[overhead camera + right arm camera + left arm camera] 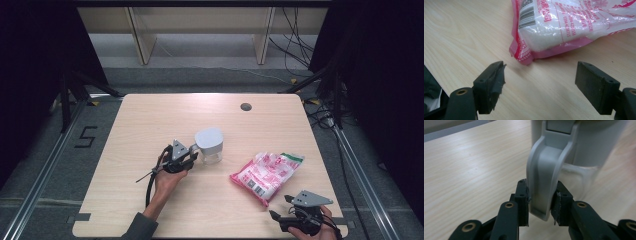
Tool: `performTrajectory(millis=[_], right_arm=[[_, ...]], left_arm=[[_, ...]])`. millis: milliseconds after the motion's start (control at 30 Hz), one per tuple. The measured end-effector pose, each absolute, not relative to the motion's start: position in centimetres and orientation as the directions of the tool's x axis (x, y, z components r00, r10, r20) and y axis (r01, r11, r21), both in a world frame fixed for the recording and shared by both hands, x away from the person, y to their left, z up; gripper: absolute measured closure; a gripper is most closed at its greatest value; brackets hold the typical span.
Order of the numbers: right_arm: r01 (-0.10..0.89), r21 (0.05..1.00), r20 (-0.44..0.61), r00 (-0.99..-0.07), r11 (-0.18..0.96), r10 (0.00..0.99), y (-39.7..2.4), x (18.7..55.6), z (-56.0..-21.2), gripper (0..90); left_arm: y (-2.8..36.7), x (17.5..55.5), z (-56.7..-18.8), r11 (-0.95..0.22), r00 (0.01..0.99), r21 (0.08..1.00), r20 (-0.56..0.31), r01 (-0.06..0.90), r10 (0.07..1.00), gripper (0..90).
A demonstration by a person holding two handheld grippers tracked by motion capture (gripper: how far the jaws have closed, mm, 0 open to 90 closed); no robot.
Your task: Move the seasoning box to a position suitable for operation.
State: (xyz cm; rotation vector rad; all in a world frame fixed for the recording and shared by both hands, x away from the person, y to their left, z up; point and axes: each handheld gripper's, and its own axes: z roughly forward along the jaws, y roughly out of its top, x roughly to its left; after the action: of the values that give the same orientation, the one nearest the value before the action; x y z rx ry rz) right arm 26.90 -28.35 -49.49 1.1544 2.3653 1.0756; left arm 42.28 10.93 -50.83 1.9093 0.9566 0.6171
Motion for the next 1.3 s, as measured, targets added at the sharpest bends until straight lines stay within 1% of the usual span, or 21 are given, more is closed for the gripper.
performTrajectory(millis=[67,200,267,333,400,467,567,600,667,833,900,933,1033,1100,1300], right_arm=[[0.549,0.734,0.049,-0.63,0.4,0.775,-28.4,26.9,-49.4,24.4],[0.548,0.733,0.05,-0.633,0.402,0.772,-28.4,26.9,-49.4,24.4],[0.538,0.738,0.04,-0.638,0.407,0.769,-28.4,26.9,-49.5,24.4],[0.555,0.731,0.055,-0.629,0.398,0.775,-28.4,26.9,-49.5,24.4],[0.565,0.726,0.063,-0.623,0.393,0.779,-28.3,26.8,-49.4,24.4],[0.566,0.725,0.063,-0.623,0.394,0.779,-28.3,26.8,-49.4,24.4],[0.562,0.727,0.061,-0.626,0.395,0.778,-28.3,26.8,-49.4,24.4],[0.55,0.732,0.05,-0.633,0.403,0.773,-28.3,26.9,-49.5,24.4],[0.555,0.73,0.056,-0.629,0.398,0.776,-28.3,26.9,-49.5,24.4],[0.546,0.734,0.049,-0.636,0.404,0.77,-28.4,26.9,-49.5,24.4],[0.56,0.727,0.059,-0.627,0.397,0.777,-28.3,26.8,-49.4,24.4],[0.559,0.73,0.074,-0.637,0.393,0.768,-28.3,26.8,-49.3,24.4],[0.549,0.735,0.064,-0.641,0.398,0.765,-28.3,26.9,-49.4,24.4],[0.561,0.73,0.066,-0.627,0.39,0.776,-28.3,26.8,-49.3,24.4],[0.536,0.741,0.055,-0.649,0.405,0.758,-28.3,27.0,-49.4,24.2]], left_arm=[[11.0,42.8,-50.9,-0.313,0.551,0.871,0.06,0.378,0.832,70.1],[10.7,43.3,-51.2,-0.294,0.518,0.878,0.063,0.377,0.853,72.1],[10.8,43.2,-51.2,-0.305,0.525,0.875,0.07,0.377,0.848,72.2],[10.9,43.0,-51.3,-0.289,0.544,0.882,0.045,0.372,0.838,72.0],[10.9,42.8,-51.4,-0.285,0.547,0.885,0.042,0.367,0.836,72.0],[10.8,42.2,-51.4,-0.296,0.574,0.886,0.042,0.357,0.818,72.0],[10.6,41.9,-51.4,-0.296,0.571,0.884,0.041,0.361,0.82,72.0],[10.6,41.7,-51.3,-0.296,0.575,0.885,0.04,0.359,0.817,71.8],[10.3,41.1,-51.3,-0.304,0.593,0.885,0.041,0.351,0.804,71.6],[10.2,40.8,-51.4,-0.308,0.59,0.884,0.047,0.351,0.806,71.2],[10.4,40.9,-51.4,-0.308,0.602,0.882,0.035,0.356,0.798,71.1],[10.4,40.9,-51.4,-0.296,0.598,0.885,0.025,0.36,0.801,71.2],[10.3,41.1,-51.5,-0.295,0.601,0.885,0.021,0.36,0.799,71.2],[10.4,41.4,-51.8,-0.29,0.61,0.877,-0.004,0.383,0.793,70.6],[10.2,41.6,-52.0,-0.279,0.601,0.872,-0.022,0.402,0.799,69.9]])
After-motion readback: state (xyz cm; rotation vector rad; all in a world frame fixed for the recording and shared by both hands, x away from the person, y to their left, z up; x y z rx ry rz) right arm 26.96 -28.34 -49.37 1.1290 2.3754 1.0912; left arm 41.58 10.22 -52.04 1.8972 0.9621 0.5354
